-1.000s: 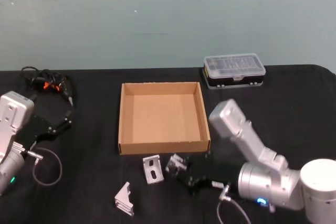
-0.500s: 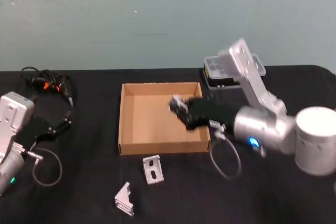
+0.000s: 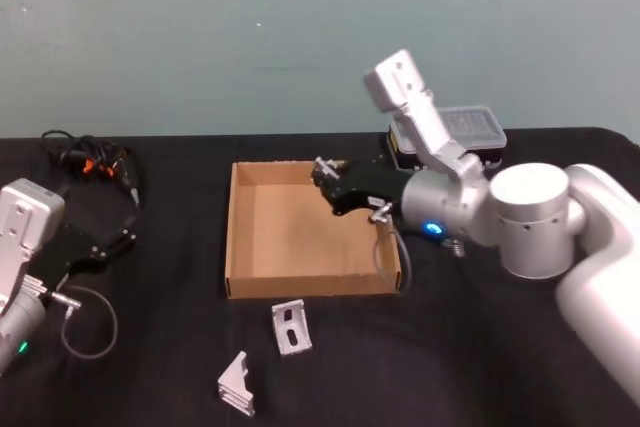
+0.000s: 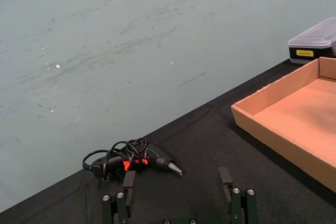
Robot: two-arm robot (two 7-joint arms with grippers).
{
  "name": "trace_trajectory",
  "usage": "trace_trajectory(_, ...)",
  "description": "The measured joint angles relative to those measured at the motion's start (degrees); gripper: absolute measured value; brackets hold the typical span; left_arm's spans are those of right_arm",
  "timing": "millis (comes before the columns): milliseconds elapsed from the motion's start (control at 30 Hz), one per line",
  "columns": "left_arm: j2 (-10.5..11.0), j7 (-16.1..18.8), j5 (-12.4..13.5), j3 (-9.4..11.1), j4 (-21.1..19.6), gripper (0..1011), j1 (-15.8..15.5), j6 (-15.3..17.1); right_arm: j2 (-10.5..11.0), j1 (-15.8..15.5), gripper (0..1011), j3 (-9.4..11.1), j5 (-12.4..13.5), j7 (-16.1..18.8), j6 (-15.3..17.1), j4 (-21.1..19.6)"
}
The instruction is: Use one hand to pick up the angle iron from the table and place it into the box.
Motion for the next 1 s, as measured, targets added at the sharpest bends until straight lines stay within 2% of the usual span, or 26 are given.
trace_trajectory(300, 0.0, 0.0, 0.0, 0.0, 0.0, 1000, 0.0, 0.0, -3.8, 4.4, 101, -2.9, -4.0, 0.9, 0.2, 8.9)
trace_trajectory(533, 0.0, 0.0, 0.0, 0.0, 0.0, 1000, 0.0, 0.0, -6.0, 6.2, 100, -3.4, -5.6, 0.9, 0.5, 14.1)
trace_trajectory(1000, 0.0, 0.0, 0.0, 0.0, 0.0, 1000, 0.0, 0.0, -5.8, 6.0, 101, -3.3, -5.5, 0.9, 0.5, 13.4)
